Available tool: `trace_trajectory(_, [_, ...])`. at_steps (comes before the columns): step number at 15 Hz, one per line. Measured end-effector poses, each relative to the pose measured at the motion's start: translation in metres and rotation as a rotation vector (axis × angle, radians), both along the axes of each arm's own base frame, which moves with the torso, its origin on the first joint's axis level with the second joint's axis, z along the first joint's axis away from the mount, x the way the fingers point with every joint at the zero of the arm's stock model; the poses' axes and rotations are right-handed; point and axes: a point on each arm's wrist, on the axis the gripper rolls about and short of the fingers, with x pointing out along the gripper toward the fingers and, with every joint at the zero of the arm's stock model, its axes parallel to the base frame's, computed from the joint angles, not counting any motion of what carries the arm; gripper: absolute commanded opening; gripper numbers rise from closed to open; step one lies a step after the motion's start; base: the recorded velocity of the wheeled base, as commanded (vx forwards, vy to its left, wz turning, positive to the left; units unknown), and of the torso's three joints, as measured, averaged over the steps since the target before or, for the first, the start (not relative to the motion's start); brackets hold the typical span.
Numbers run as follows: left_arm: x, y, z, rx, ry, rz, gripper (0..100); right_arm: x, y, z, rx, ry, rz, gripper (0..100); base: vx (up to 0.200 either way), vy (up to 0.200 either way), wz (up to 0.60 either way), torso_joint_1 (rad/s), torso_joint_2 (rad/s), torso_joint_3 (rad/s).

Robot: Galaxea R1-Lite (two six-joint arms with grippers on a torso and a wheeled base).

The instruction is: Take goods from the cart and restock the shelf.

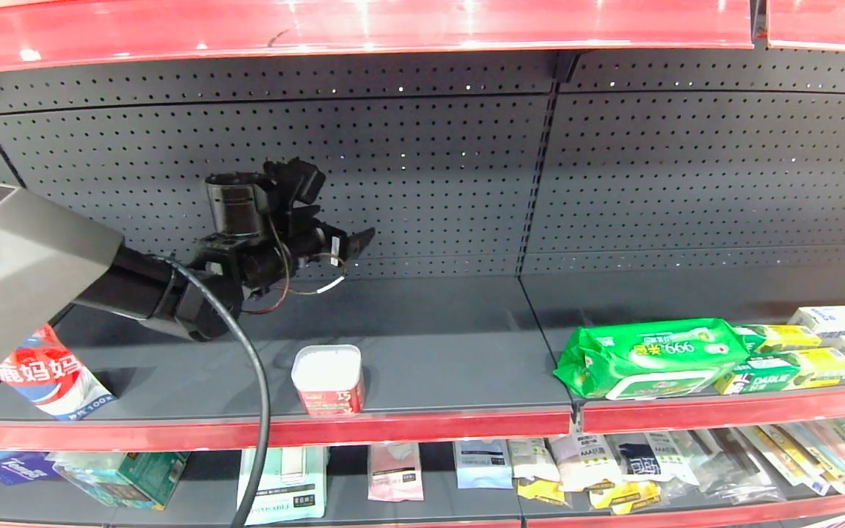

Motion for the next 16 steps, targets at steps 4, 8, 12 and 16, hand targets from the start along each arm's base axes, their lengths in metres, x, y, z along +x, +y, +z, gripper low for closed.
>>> trace_trajectory(4, [-0.028, 0.016, 0.005, -0.107, 0.054, 0.094, 100, 0.001, 0.0, 0.001, 0.009, -0.003, 0.031, 0, 0.0, 0.0, 0.0, 0.0, 0.0, 0.0])
trace_trajectory(8, [-0.115, 0.058, 0.011, -0.136, 0.141, 0.153, 100, 0.004, 0.0, 0.001, 0.015, 0.013, 0.044, 0, 0.0, 0.0, 0.0, 0.0, 0.0, 0.0])
trace_trajectory(12, [-0.213, 0.095, 0.007, -0.152, 0.153, 0.213, 100, 0.004, 0.0, 0.001, 0.023, 0.013, 0.074, 0, 0.0, 0.0, 0.0, 0.0, 0.0, 0.0])
trace_trajectory(16, [-0.279, 0.111, 0.001, -0.145, 0.178, 0.264, 100, 0.005, 0.001, -0.001, 0.072, 0.012, 0.091, 0, 0.0, 0.0, 0.0, 0.0, 0.0, 0.0])
